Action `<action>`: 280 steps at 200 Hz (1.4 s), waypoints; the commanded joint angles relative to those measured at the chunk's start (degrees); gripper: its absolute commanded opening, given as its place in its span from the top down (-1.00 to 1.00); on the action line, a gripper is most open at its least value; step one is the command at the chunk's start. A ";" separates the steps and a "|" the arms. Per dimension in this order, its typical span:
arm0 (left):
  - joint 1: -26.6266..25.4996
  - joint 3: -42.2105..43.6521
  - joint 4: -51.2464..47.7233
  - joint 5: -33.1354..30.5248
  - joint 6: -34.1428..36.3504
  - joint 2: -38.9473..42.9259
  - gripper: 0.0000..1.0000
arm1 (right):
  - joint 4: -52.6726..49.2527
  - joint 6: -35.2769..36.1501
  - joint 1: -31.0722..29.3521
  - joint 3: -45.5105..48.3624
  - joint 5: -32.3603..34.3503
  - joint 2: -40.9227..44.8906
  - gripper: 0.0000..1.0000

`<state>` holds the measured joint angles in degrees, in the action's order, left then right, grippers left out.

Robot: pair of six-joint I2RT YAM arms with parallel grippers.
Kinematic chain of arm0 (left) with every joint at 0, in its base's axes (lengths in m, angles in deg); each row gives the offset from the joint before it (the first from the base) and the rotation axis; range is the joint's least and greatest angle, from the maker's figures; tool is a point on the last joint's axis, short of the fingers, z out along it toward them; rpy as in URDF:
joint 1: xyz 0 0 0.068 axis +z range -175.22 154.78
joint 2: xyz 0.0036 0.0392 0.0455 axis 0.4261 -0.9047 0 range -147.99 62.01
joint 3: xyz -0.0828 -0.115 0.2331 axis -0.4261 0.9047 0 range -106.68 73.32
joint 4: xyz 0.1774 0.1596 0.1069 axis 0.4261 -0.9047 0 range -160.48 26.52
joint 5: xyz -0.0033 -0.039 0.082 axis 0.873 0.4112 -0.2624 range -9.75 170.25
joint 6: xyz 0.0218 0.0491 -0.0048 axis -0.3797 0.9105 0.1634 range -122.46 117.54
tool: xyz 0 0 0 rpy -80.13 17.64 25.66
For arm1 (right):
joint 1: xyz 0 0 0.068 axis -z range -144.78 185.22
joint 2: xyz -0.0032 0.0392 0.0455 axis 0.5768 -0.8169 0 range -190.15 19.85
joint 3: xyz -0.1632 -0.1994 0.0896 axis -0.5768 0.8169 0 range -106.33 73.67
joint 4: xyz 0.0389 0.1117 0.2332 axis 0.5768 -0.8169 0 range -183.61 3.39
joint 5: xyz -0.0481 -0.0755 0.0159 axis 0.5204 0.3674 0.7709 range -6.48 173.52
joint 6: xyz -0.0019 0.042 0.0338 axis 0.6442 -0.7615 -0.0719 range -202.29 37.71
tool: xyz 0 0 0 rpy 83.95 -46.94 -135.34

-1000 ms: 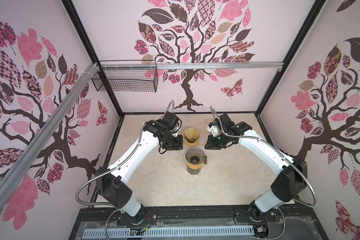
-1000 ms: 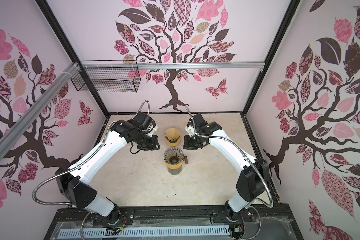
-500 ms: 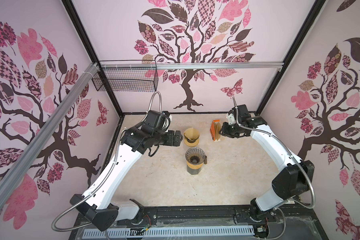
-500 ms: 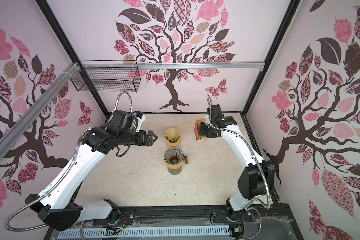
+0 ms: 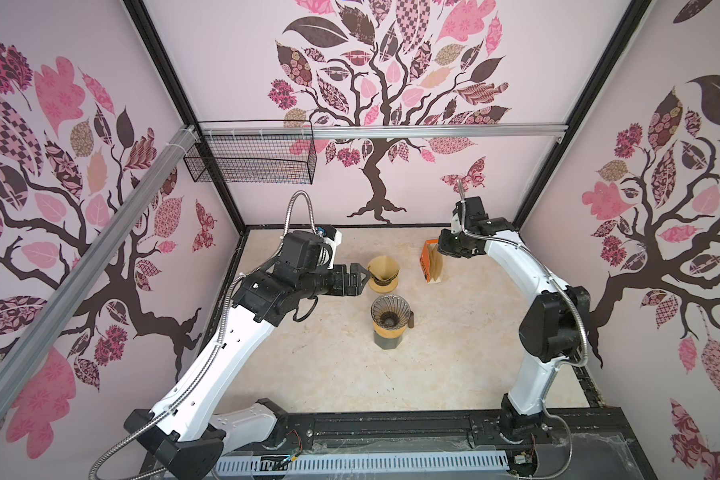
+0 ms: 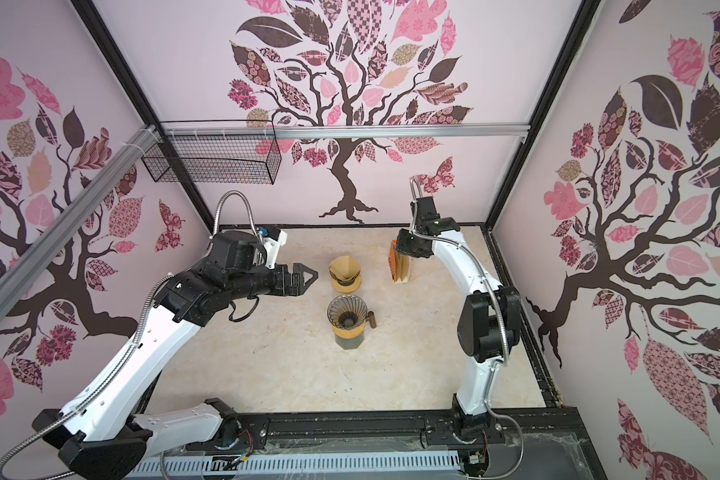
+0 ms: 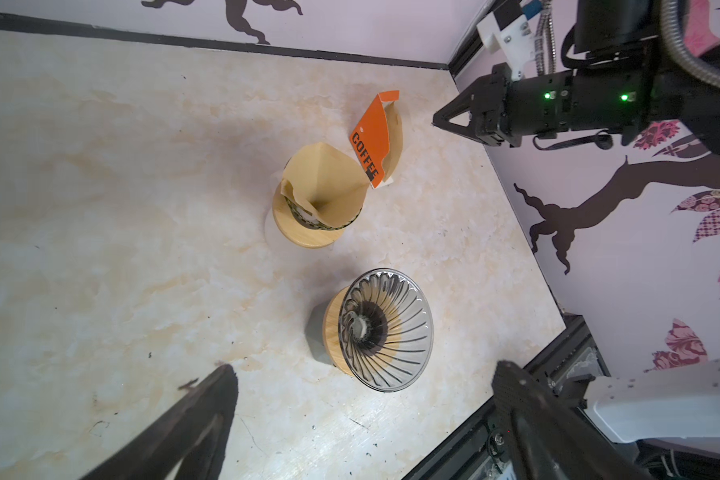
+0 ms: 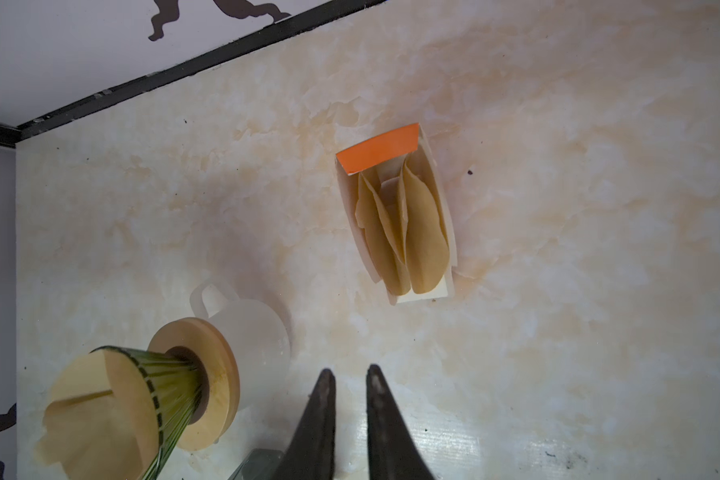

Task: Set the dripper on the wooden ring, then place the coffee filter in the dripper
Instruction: 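Open both grippers and draw them back from the glass dripper rim, then lower the right gripper into the orange filter box and close on a filter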

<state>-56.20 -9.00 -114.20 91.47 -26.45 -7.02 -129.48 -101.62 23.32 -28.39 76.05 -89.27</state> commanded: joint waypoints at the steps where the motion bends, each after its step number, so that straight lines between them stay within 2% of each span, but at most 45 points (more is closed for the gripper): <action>1: 0.30 2.33 1.51 3.28 -1.31 0.96 -0.96 | -2.10 4.76 0.38 -5.18 3.09 -5.19 0.73; 53: 0.26 4.12 3.99 8.25 -4.24 0.23 -0.96 | -2.37 6.50 0.48 -13.26 -0.26 -13.82 0.74; 84: 0.25 4.63 4.42 8.17 -4.73 0.38 -0.96 | -3.64 6.70 0.47 -15.71 0.57 -17.06 0.72; 280: 0.31 3.68 3.01 7.32 -4.55 -1.26 -0.96 | -4.52 6.92 0.64 -18.45 0.67 -24.02 0.70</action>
<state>-56.20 -5.92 -111.62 98.60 -31.22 -8.14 -132.94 -95.50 23.65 -44.37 76.90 -110.63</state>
